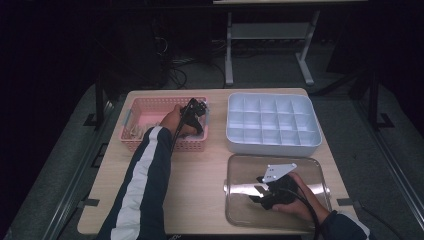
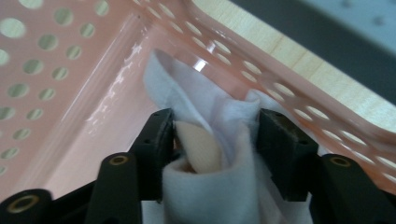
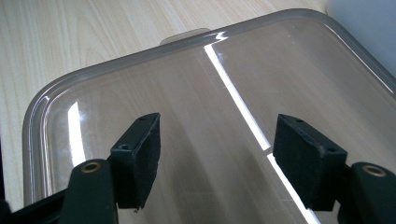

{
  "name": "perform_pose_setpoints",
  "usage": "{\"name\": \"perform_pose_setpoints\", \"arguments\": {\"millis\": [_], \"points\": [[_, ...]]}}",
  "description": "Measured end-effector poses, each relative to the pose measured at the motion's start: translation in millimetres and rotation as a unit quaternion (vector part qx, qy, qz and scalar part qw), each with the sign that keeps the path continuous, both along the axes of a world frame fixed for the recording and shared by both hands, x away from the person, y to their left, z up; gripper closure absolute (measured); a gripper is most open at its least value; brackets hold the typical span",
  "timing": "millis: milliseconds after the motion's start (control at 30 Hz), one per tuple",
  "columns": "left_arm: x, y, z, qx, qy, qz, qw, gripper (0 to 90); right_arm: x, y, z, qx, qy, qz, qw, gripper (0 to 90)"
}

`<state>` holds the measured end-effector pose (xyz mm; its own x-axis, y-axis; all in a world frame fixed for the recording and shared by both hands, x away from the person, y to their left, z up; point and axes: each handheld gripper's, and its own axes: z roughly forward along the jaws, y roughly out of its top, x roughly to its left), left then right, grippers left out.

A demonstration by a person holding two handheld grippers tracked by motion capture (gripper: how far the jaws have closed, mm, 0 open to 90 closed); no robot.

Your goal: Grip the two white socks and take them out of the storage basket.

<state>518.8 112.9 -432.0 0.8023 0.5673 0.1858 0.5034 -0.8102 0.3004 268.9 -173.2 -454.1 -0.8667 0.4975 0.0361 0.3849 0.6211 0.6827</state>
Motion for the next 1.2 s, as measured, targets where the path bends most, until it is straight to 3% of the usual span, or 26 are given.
{"name": "perform_pose_setpoints", "arguments": {"millis": [100, 167, 267, 467, 533, 633, 733, 800, 867, 1067, 1133, 1200], "points": [[1.2, 1.0, 0.1, -0.005, 0.01, 0.001, 0.9999, 52.1, 0.1, -0.3, -0.3, 0.0, 0.0, 0.001, 1.0, 31.5], [0.4, 1.6, 0.6, -0.005, 0.017, -0.005, 0.9998, 70.2, 0.3, -0.2, -1.1, -0.003, 0.0, 0.002, 1.0, 31.5], [-1.7, 2.8, 1.5, 0.001, 0.014, -0.01, 0.9998, 76.7, -0.5, 0.6, -1.3, -0.006, 0.002, 0.003, 1.0, 31.4], [-7.3, 7.8, 18.9, -0.03, -0.024, -0.017, 0.9991, 77.6, -0.2, -0.5, -0.4, -0.004, 0.0, 0.001, 1.0, 31.4], [-9.4, 11.5, 28.1, -0.057, -0.047, -0.009, 0.9972, 77.8, -0.5, -0.3, -0.4, -0.003, -0.001, 0.0, 1.0, 31.4], [-13.8, 17.3, 43.1, -0.078, -0.072, -0.005, 0.9943, 77.7, -1.8, 0.5, 0.5, -0.003, -0.002, 0.001, 1.0, 31.4], [-16.4, 23.0, 54.9, -0.1, -0.082, -0.002, 0.9916, 77.8, -2.0, 1.3, 0.5, -0.003, -0.003, 0.002, 1.0, 31.4], [-19.4, 26.8, 63.3, -0.12, -0.1, 0.005, 0.9876, 78.0, -2.3, 1.8, 0.9, -0.003, -0.001, 0.003, 1.0, 31.4], [-21.1, 32.4, 72.4, -0.152, -0.096, 0.008, 0.9836, 77.7, -2.4, 2.0, 1.0, -0.002, -0.002, 0.002, 1.0, 31.4], [-26.7, 37.5, 80.1, -0.158, -0.113, 0.009, 0.9809, 77.6, -2.8, 3.7, 1.0, -0.002, -0.003, 0.005, 1.0, 31.6], [-27.9, 39.5, 83.3, -0.167, -0.116, 0.008, 0.979, 77.3, -2.8, 4.1, 1.0, -0.001, -0.002, 0.004, 1.0, 31.5], [-29.0, 42.5, 86.9, -0.183, -0.126, 0.014, 0.9749, 76.9, -2.7, 4.4, 0.8, -0.002, -0.001, 0.004, 1.0, 31.5]]}}
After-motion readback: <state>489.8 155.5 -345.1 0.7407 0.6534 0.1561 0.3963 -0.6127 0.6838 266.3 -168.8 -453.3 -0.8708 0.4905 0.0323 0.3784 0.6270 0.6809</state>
